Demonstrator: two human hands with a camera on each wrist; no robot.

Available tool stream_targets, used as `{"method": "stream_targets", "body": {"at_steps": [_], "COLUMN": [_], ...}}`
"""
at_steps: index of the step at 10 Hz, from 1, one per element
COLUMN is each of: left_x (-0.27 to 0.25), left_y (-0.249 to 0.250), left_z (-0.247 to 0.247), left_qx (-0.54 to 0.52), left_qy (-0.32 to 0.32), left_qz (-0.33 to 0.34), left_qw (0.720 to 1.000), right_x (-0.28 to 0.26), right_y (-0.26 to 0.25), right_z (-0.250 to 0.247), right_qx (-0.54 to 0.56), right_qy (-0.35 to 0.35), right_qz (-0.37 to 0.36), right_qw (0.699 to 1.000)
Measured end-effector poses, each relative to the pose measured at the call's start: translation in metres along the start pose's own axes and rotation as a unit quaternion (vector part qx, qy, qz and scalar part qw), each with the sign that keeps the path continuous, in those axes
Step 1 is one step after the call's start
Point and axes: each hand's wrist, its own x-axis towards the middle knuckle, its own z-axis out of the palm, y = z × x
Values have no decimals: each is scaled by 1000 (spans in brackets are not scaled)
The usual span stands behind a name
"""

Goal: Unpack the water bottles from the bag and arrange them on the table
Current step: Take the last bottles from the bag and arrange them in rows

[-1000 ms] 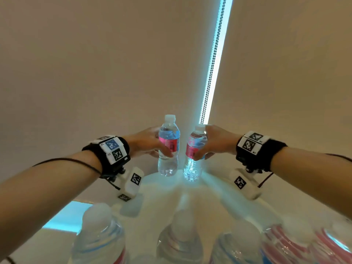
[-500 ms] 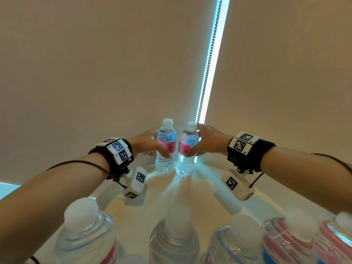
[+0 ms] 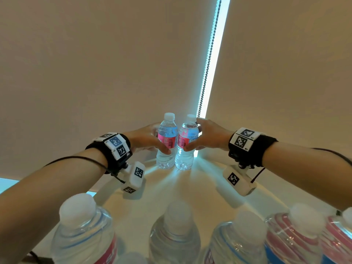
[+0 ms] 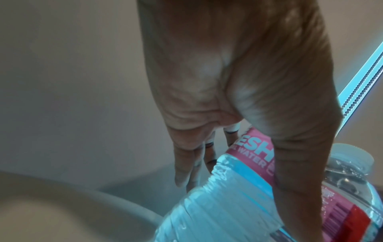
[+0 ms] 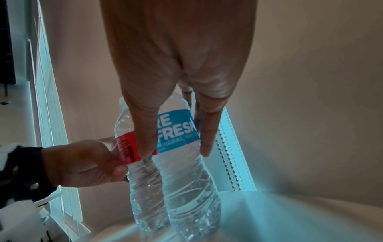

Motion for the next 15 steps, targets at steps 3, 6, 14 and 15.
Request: {"method": "stream_targets", "body": {"at_steps": [3, 6, 14, 15], "left_x": [-17, -110, -294, -293], "left_y": [-3, 43, 58, 58], "left_z": [-13, -55, 32, 31], "left_qx": [11, 37, 227, 227], "left_qy": [22, 102, 12, 17], "left_qz": [0, 79, 127, 143], "left_qw": [1000, 991, 965, 963], "right_x": [-14, -82, -192, -198], "right_y": [-8, -74, -189, -193], "right_z": [-26, -96, 33, 35], "right_qx": [-50, -111, -349, -345], "right_qy": [-5, 52, -340, -344], "right_qz": [22, -49, -145, -162], "right_qw": [998, 991, 861, 858]}}
